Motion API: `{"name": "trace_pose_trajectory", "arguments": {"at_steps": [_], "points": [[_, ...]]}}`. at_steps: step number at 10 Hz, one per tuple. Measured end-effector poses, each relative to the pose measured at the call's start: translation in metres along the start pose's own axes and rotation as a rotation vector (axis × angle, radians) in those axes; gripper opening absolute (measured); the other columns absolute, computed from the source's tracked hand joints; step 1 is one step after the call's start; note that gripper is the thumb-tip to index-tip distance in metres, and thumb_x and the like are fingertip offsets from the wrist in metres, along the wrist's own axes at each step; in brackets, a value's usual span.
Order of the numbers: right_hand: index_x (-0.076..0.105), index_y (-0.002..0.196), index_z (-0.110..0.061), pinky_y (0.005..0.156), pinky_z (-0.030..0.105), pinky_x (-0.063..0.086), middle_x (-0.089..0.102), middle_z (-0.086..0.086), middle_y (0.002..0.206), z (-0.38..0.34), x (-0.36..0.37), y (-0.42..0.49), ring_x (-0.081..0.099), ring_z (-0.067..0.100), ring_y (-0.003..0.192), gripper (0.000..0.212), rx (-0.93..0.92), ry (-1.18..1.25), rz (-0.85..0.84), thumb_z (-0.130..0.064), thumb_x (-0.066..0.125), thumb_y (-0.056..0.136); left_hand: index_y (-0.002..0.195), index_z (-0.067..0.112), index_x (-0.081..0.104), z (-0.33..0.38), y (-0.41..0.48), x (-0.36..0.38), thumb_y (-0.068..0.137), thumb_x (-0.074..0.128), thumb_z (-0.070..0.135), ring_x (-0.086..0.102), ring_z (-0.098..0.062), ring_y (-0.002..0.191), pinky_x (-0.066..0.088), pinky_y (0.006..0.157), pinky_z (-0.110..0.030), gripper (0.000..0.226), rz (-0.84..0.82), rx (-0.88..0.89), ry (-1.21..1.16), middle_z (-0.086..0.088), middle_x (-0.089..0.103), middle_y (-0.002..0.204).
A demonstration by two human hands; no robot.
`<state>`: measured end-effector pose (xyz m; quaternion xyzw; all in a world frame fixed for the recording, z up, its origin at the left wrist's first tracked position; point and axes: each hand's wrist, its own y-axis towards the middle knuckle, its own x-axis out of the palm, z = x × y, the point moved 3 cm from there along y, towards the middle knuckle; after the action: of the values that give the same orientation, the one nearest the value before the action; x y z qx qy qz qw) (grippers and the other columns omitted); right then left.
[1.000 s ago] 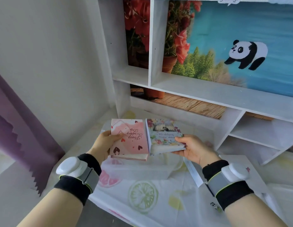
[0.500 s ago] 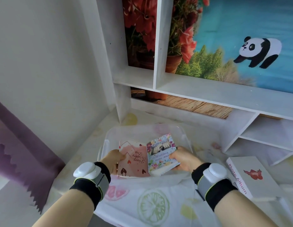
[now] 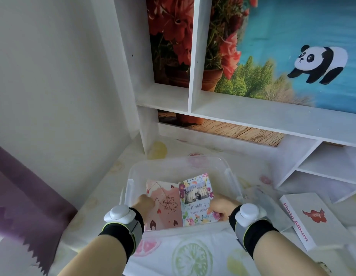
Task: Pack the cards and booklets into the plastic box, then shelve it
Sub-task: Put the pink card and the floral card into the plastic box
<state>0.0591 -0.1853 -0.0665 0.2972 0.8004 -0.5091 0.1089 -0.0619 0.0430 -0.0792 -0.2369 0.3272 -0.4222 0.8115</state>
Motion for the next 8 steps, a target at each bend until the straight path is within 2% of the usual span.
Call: {"name": "trace_pose_trajectory", "arguments": {"at_steps": [1, 2, 3, 4, 5, 6, 7, 8], "points": [[0.053, 0.072, -0.009, 0.068, 0.031, 0.045, 0.052, 0.006, 0.065, 0.000, -0.001, 0.004, 0.044, 0.017, 0.054, 0.015, 0.017, 0.000, 0.034, -0.003, 0.053, 0.085, 0.067, 0.019, 0.043, -0.003, 0.005, 0.002, 0.092, 0.050, 0.003, 0.049, -0.014, 0.063, 0.053, 0.079, -0.038, 0.031, 0.054, 0.002, 0.008, 0.001, 0.048, 0.072], [0.061, 0.087, -0.005, 0.076, 0.032, 0.050, 0.059, 0.008, 0.076, 0.000, 0.000, 0.010, 0.057, 0.017, 0.065, 0.013, 0.001, 0.080, 0.054, -0.008, 0.049, 0.089, 0.074, 0.014, 0.039, 0.001, -0.001, -0.001, 0.093, 0.042, 0.004, 0.050, -0.022, 0.077, 0.049, 0.073, -0.035, 0.022, 0.074, -0.011, 0.042, -0.008, 0.052, 0.086], [0.052, 0.129, -0.003, 0.096, 0.043, 0.052, 0.067, 0.014, 0.116, -0.001, -0.004, 0.008, 0.068, 0.029, 0.102, 0.054, -0.001, 0.173, 0.082, -0.021, 0.060, 0.079, 0.107, 0.012, 0.037, 0.009, -0.009, -0.001, 0.093, 0.042, 0.008, 0.051, -0.022, 0.072, 0.045, 0.060, -0.030, 0.015, 0.118, 0.065, 0.072, -0.007, 0.050, 0.086], [0.029, 0.148, -0.009, 0.106, 0.035, 0.038, 0.043, 0.012, 0.148, -0.010, -0.012, -0.013, 0.044, 0.029, 0.134, 0.070, -0.102, 0.213, 0.155, -0.025, 0.060, 0.087, 0.138, 0.010, 0.034, 0.021, -0.018, -0.001, 0.095, 0.043, 0.005, 0.050, -0.015, 0.069, 0.043, 0.066, -0.031, 0.044, 0.173, 0.254, 0.117, -0.006, 0.056, 0.096], [0.032, 0.146, -0.003, 0.111, 0.040, 0.033, 0.038, 0.013, 0.151, -0.019, -0.020, -0.027, 0.038, 0.030, 0.138, 0.061, -0.208, 0.317, 0.196, -0.019, 0.056, 0.092, 0.150, 0.009, 0.024, 0.034, -0.027, 0.004, 0.096, 0.045, 0.007, 0.060, -0.020, 0.098, 0.039, 0.079, -0.028, 0.057, 0.134, 0.341, 0.080, -0.014, 0.044, 0.147], [0.045, 0.138, -0.002, 0.114, 0.043, 0.035, 0.046, 0.016, 0.146, -0.021, -0.033, -0.039, 0.047, 0.028, 0.131, 0.049, -0.310, 0.524, 0.222, -0.015, 0.058, 0.092, 0.151, 0.014, 0.024, 0.049, -0.035, 0.016, 0.096, 0.050, 0.015, 0.050, -0.027, 0.127, 0.038, 0.082, -0.027, 0.061, 0.071, 0.396, 0.053, -0.009, 0.036, 0.155], [0.055, 0.129, -0.006, 0.106, 0.038, 0.046, 0.064, 0.014, 0.128, -0.014, -0.050, -0.053, 0.062, 0.023, 0.115, 0.039, -0.408, 0.785, 0.218, -0.009, 0.059, 0.091, 0.151, 0.016, 0.026, 0.068, -0.049, 0.038, 0.096, 0.052, 0.020, 0.043, -0.026, 0.136, 0.038, 0.097, -0.030, 0.061, -0.024, 0.455, 0.018, -0.005, 0.037, 0.155], [0.060, 0.123, -0.003, 0.099, 0.036, 0.050, 0.070, 0.015, 0.115, 0.009, -0.078, -0.068, 0.067, 0.025, 0.109, 0.031, -0.458, 0.954, 0.305, -0.004, 0.057, 0.092, 0.150, 0.016, 0.028, 0.091, -0.069, 0.069, 0.097, 0.051, 0.020, 0.039, -0.023, 0.140, 0.036, 0.098, -0.028, 0.059, -0.112, 0.519, 0.008, -0.003, 0.037, 0.155]]}}
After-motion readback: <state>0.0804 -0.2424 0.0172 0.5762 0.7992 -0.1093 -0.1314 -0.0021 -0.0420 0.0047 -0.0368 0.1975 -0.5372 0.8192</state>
